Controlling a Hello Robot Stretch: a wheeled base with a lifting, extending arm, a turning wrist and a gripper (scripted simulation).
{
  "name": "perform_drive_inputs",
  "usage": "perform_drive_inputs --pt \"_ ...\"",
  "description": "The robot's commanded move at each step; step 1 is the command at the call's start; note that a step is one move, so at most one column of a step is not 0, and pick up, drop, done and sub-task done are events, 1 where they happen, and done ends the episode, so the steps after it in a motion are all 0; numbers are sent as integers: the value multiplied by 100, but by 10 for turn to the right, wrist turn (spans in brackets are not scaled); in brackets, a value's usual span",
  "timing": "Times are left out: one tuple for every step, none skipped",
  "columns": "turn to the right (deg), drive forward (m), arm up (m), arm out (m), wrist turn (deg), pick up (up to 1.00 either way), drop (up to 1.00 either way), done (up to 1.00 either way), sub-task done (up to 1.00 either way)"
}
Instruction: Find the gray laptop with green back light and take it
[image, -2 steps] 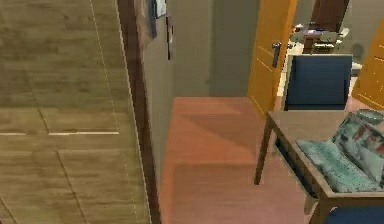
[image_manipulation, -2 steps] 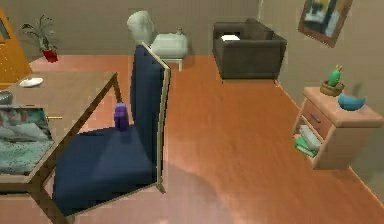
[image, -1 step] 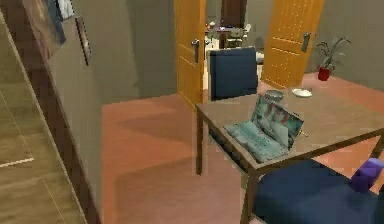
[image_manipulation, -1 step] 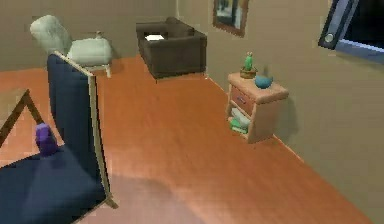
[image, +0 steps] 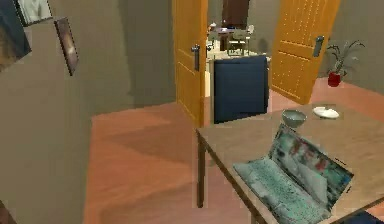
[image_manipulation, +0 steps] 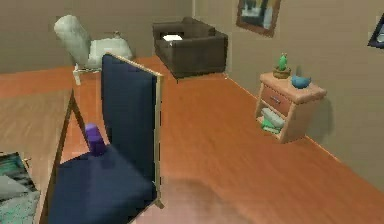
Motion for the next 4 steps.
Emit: perform_drive_inputs --pt "-450 0 0 0 0 0 0 0 0" --pt "-120 0 0 0 0 0 0 0 0" --pt "0 0 50 0 0 0 0 0 0" --pt "0 0 34 0 0 0 0 0 0"
